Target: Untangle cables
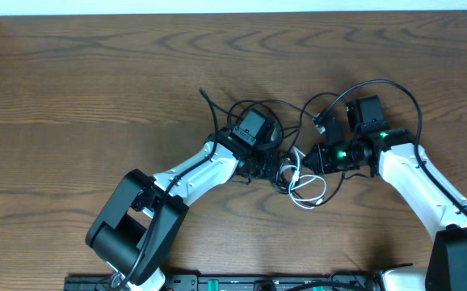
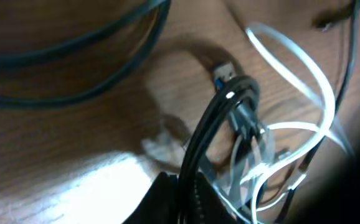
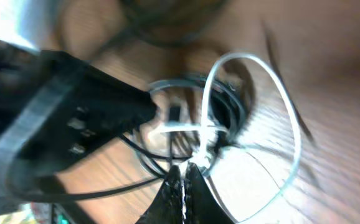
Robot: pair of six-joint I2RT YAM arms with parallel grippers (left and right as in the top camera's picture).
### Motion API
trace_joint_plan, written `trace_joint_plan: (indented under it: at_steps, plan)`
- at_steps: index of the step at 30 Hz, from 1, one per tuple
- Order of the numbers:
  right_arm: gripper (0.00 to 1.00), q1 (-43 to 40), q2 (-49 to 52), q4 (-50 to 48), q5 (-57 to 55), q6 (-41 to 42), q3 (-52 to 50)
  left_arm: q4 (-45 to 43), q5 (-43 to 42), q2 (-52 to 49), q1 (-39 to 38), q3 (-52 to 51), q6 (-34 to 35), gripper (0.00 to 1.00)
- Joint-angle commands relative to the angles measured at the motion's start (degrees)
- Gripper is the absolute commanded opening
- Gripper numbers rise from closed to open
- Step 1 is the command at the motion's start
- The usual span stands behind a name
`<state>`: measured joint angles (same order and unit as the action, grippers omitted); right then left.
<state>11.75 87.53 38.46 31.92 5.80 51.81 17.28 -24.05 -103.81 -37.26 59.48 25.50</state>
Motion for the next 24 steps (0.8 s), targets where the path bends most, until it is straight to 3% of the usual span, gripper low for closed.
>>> trace_joint_plan:
  at_steps: [1,4,15,21,24]
  plan:
    - [0.09,-0.2,0.1,1.2,-4.5,1.0,1.0,-0.7,0.0,0.6,-0.1,-0.2,-0.4,0.08]
    - [0.3,0.4,0.1,2.1,-4.5,1.0,1.0,-1.0,-1.5,3.2,-0.1,1.2,-0.4,0.07]
    - [0.47,4.1,0.1,-1.0,-2.4,1.0,1.0,-2.9,-6.1,12.8,-0.1,2.2,0.3,0.07]
    - [0.44,5.2,0.1,-5.5,-2.5,2.0,1.0,-2.3,-8.4,12.9,-0.1,2.1,0.3,0.07]
    - [0.16,5.2,0.1,-7.7,-4.8,4.2,1.0,-1.3,-8.4,12.9,-0.1,2.1,0.3,0.07]
